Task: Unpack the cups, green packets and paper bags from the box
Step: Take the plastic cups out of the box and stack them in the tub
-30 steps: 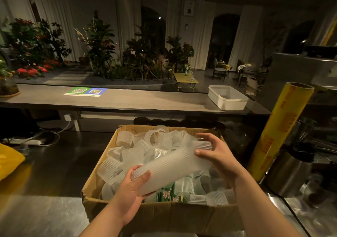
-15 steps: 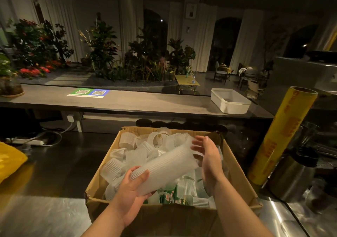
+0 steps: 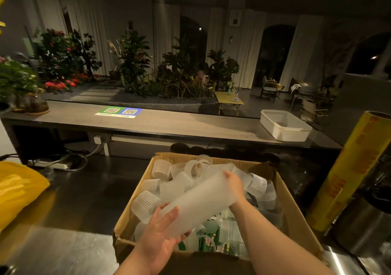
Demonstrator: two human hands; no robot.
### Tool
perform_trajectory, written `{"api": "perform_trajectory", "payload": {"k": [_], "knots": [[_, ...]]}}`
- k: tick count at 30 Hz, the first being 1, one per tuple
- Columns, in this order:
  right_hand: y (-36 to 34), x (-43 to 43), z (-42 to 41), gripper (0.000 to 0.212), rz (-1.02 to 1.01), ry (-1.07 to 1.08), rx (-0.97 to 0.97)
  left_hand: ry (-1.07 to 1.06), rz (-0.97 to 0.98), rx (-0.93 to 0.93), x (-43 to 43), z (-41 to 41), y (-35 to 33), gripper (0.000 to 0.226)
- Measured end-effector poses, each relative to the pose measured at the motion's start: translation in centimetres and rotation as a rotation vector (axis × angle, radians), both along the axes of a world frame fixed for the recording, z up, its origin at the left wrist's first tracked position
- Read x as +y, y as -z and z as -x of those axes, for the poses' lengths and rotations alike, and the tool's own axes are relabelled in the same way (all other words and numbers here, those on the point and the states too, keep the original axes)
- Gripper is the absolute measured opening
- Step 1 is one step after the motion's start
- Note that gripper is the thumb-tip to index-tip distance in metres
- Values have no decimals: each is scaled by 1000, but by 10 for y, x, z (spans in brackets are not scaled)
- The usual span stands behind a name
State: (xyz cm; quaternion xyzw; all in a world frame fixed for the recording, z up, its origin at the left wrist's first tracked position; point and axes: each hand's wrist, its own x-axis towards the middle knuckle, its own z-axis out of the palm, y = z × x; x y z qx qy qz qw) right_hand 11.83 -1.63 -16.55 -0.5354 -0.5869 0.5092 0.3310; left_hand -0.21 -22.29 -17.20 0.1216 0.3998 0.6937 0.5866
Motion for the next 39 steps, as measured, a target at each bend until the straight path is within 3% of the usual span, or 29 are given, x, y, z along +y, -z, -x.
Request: {"api": "perform_trajectory", "payload": {"k": [2,7,11,14,15,19,21,25,30,32,39], "knots": [[-1,-2,-4,16,-39,-27,-73,2,6,-11,0,1,0,48],[20,6,-19,3,-91,26,-14,3,8,-18,1,1,-1,51],[15,0,-21,23,-53,-16,-122,1,18,-3,1,1,-1,50],[3,-6,-9,34,70,184,98,12,8,4,1,1,0,49],[3,-5,-5,37,65,222,92,16,5,8,1,1,0,49],[7,2,-4,8,-77,152,34,12,8,10,1,0,1,54],[2,-1,-8,10,-199,120,-23,15,7,8,0,1,1,55],[-18,-12,-39,14,-107,239,415,21,23,13,3,3,0,52],[-44,-40,-86,16,-81,51,718,23,26,34,3,1,3,54],[-49,-54,-91,18,-158,-38,685,14,25,56,3,0,3,53],[-58,-74,-95,24,-443,-139,245,33,45,196,-4,-6,-4,54]]}}
